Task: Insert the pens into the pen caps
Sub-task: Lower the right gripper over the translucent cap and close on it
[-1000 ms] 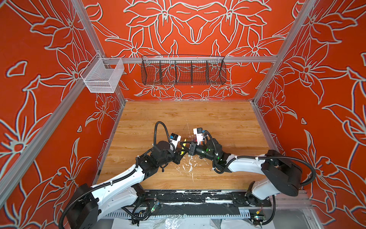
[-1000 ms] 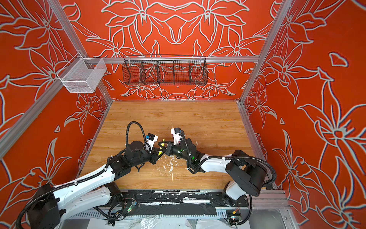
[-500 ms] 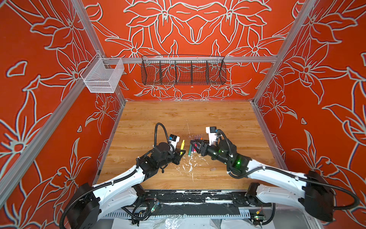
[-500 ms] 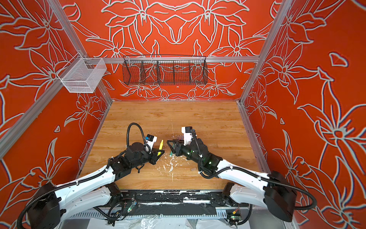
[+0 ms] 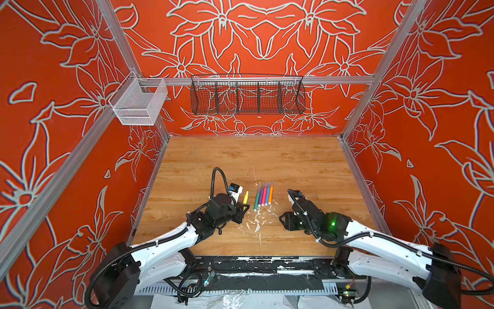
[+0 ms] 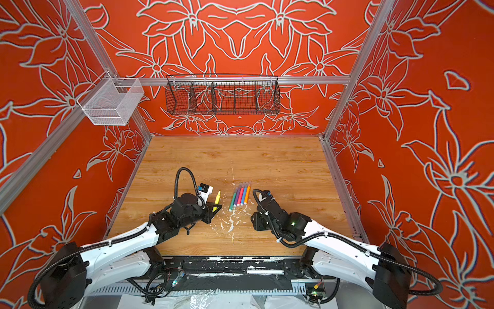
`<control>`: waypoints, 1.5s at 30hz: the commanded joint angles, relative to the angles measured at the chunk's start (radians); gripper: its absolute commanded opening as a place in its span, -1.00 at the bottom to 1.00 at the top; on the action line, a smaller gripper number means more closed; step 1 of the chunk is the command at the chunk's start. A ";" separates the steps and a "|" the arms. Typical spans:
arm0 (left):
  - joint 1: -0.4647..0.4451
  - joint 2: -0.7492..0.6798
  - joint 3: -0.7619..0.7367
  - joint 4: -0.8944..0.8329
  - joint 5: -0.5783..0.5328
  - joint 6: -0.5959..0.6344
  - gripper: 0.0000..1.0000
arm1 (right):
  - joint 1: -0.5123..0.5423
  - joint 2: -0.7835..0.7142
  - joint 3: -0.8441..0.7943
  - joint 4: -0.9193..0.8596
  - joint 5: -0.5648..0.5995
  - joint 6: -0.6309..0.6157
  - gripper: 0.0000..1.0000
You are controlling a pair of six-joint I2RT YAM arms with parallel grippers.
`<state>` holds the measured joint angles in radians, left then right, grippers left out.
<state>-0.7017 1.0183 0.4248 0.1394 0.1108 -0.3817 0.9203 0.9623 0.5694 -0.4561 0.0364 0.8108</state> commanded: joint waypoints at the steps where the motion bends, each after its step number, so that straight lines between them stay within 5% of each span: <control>1: -0.002 -0.010 -0.007 0.045 0.026 0.024 -1.00 | 0.005 0.013 0.001 -0.115 -0.068 0.003 -0.04; 15: -0.002 -0.055 -0.010 0.034 0.026 0.016 -1.00 | 0.009 0.144 -0.077 -0.005 -0.168 0.021 -0.05; 38: -0.002 -0.139 -0.029 -0.020 -0.015 0.022 -1.00 | 0.009 0.402 0.050 -0.041 0.098 -0.029 -0.07; 45: -0.002 -0.132 -0.031 -0.018 -0.016 0.023 -1.00 | 0.008 0.443 0.050 0.029 0.076 -0.036 -0.14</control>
<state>-0.7017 0.8909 0.4015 0.1204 0.1055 -0.3737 0.9253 1.3556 0.6273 -0.4194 0.0937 0.7761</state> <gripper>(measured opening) 0.145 0.436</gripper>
